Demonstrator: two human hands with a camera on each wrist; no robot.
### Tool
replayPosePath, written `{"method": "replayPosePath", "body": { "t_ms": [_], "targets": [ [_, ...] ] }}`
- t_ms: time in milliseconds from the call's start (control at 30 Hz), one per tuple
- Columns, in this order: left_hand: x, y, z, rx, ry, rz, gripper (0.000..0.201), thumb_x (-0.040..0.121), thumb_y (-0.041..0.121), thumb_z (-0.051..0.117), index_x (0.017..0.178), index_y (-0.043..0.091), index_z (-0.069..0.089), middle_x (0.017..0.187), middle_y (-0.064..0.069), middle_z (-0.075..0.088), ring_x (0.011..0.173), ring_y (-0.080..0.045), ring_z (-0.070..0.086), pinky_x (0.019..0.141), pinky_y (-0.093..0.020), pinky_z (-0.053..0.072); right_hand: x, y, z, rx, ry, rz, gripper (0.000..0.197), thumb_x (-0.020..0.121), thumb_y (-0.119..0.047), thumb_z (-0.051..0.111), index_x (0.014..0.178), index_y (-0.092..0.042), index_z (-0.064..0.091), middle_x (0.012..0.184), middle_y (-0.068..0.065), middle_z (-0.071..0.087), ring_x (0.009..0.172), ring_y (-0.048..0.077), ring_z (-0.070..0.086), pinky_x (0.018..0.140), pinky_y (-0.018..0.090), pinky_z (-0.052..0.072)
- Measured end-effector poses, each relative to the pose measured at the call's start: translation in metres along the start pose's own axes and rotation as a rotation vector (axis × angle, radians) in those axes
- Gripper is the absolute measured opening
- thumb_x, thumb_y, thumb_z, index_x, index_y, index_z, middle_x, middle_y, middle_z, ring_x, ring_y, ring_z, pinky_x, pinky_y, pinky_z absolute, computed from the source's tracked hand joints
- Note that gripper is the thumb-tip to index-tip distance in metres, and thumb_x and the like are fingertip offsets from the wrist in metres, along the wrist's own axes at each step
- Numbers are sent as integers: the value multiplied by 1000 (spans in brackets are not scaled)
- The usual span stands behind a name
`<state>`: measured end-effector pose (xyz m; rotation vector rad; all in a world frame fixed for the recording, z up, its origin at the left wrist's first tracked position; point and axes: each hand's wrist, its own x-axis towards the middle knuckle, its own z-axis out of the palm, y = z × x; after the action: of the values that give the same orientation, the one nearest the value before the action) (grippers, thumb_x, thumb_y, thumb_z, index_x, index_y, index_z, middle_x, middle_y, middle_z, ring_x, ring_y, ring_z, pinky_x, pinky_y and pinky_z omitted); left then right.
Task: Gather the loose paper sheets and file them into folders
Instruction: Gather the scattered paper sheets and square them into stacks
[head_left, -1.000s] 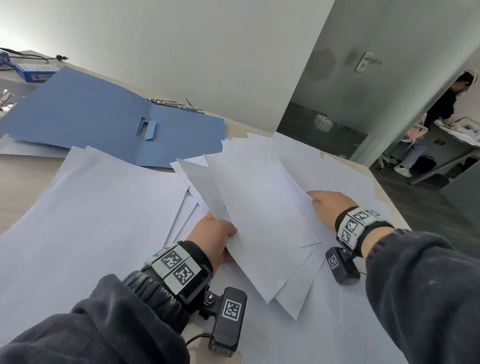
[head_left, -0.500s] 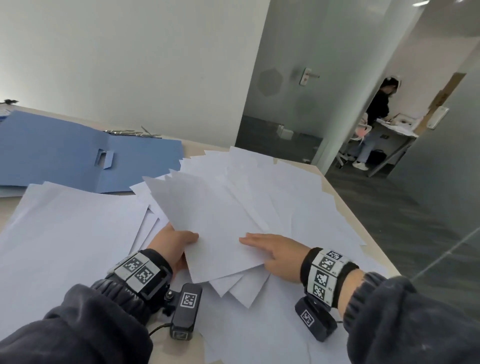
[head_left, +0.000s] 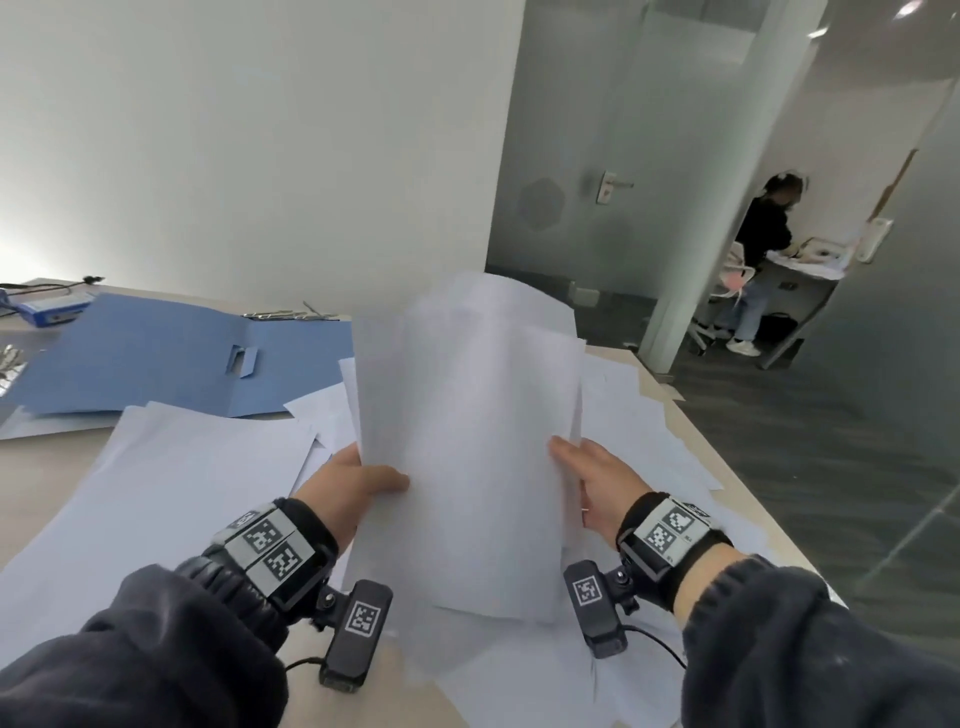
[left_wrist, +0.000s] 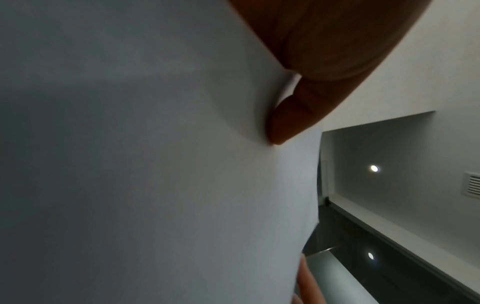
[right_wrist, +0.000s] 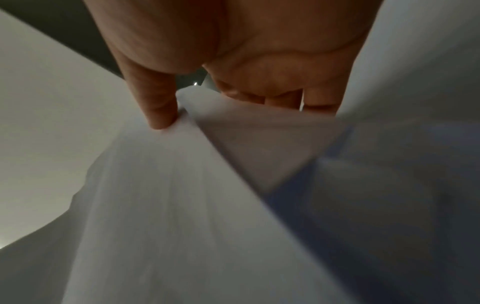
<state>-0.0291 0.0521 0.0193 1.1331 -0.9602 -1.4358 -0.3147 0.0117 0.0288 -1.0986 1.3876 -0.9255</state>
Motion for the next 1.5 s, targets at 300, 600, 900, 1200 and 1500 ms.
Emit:
{"method": "replayPosePath", "body": {
  "t_ms": [300,600,900,1200,1500],
  "targets": [
    [-2,62,15,219,-17,258,27,71,10,77,98,7,73,92,-11,77,78,-26,74,68,-33,58,-19,-34,7,170,67,-396,16,97,-11,61,110,-13,70,106,8,77,103,33,71,91,47,57],
    [-10,35,14,189,6,252,50,57,17,84,104,5,73,100,-9,77,93,-28,74,85,-39,56,-31,-18,8,199,-64,-405,20,93,-1,61,109,-10,70,105,11,77,91,25,73,78,36,59],
    [-23,-5,8,182,12,194,46,68,20,76,113,14,69,105,-4,76,98,-24,73,87,-40,56,-31,3,18,254,-120,-305,25,88,-7,66,113,-9,69,106,12,76,93,26,74,73,33,59],
    [-17,14,-37,296,221,74,46,58,15,52,102,14,67,89,-10,73,79,-30,68,82,-44,56,-31,1,73,-6,-222,-304,31,85,-27,68,115,-22,66,108,-1,76,97,15,72,79,27,55],
    [-12,44,-213,757,552,-162,33,81,-12,61,111,1,67,103,-22,69,96,-40,66,95,-49,52,-26,9,88,-212,-185,-175,20,96,-28,57,114,-34,61,102,-3,75,80,17,72,73,33,51]
  ]
}}
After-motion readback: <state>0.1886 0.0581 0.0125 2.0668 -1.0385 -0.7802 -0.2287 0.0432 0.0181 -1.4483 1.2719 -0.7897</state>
